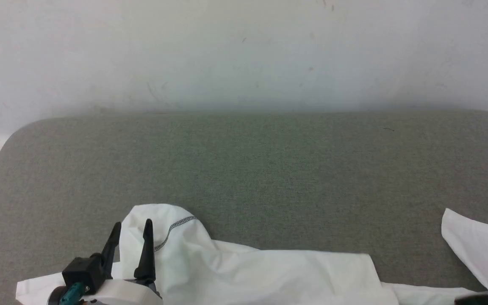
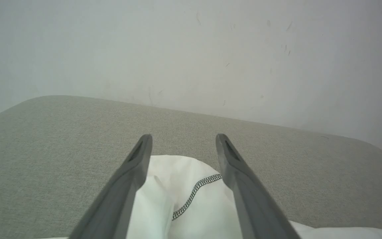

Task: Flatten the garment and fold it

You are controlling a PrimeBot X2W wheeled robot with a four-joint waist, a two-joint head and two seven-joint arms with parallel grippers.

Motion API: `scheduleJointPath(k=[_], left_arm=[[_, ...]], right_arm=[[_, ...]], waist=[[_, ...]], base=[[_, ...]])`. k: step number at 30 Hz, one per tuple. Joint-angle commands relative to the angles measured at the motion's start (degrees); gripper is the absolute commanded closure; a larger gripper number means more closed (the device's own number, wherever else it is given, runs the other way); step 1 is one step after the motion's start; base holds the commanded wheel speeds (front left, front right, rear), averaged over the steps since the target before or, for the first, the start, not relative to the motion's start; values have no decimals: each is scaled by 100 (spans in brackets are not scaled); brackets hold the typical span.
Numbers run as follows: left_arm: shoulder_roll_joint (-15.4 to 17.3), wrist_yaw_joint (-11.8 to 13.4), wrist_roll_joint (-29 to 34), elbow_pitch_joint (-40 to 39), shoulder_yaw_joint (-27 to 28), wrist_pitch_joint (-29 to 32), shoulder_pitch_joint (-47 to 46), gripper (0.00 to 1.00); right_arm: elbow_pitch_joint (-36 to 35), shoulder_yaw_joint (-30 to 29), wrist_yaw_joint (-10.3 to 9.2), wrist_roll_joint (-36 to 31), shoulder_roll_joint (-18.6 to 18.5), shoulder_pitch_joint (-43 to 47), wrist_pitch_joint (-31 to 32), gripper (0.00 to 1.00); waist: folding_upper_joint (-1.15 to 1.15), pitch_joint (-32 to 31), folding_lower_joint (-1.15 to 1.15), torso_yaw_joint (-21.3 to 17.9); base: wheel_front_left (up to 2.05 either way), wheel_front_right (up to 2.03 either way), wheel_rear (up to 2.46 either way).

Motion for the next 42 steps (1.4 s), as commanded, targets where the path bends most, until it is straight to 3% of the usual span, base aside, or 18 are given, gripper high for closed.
scheduleJointPath(k=[1, 6, 7, 8, 14, 17, 20, 27, 35, 36, 38, 39, 42], left_arm=[[21, -15, 54, -19, 29, -27, 57, 0], [21, 8, 61, -10, 41, -27, 40, 0], [22, 11, 59, -2, 47, -27, 38, 0], [23, 9, 59, 6, 45, -27, 32, 0], [27, 25, 63, -8, 52, -27, 44, 0], [26, 47, 61, -48, 66, -27, 48, 0], [25, 50, 58, -83, 73, -27, 26, 0], [13, 32, 92, -138, -13, -27, -186, 0], [-27, 30, 74, -124, -32, -27, -298, 0], [-32, 30, 76, -114, -40, -27, -303, 0], [-41, 34, 75, -104, -46, -27, -304, 0], [-44, 37, 74, -100, -43, -27, -301, 0], [-49, 33, 67, -70, -4, -27, -297, 0]], right_arm=[[-109, -207, -4, -90, 275, 333, 280, 100], [-219, -714, -4, -808, 1052, 847, 924, 100], [-171, -720, -4, -893, 1163, 820, 938, 65], [-149, -686, -4, -993, 1205, 775, 917, 0], [-640, -752, -4, -622, 1473, 311, 52, 0], [-736, -861, -4, -598, 1271, -39, -192, 0], [-431, -682, -4, -769, 872, -586, -47, 0], [1078, 740, -4, -728, 46, -2051, 611, 0], [2504, 2277, -4, -89, -253, -3064, 1208, 0], [2654, 2417, -4, 23, -277, -3098, 1401, 36], [2859, 2590, -4, 235, -297, -3162, 1708, 90], [2900, 2619, -4, 304, -305, -3212, 1755, 100], [2805, 2585, -4, 356, -380, -3495, 1467, 100]], waist=[[0, 1, 1, -36], [0, 82, 1, -50], [0, 91, 1, -52], [0, 96, 1, -41], [0, 81, 1, 45], [0, 101, 1, 81], [0, 171, 1, 115], [0, 471, 1, 389], [0, 648, 1, 582], [0, 647, 1, 598], [0, 629, 1, 614], [0, 614, 1, 617], [0, 554, 1, 597]], base=[[0, 0, 0], [0, 0, 0], [0, 0, 0], [0, 0, 0], [0, 0, 0], [0, 0, 0], [0, 0, 0], [0, 0, 0], [0, 0, 0], [0, 0, 0], [0, 0, 0], [0, 0, 0], [0, 0, 0]])
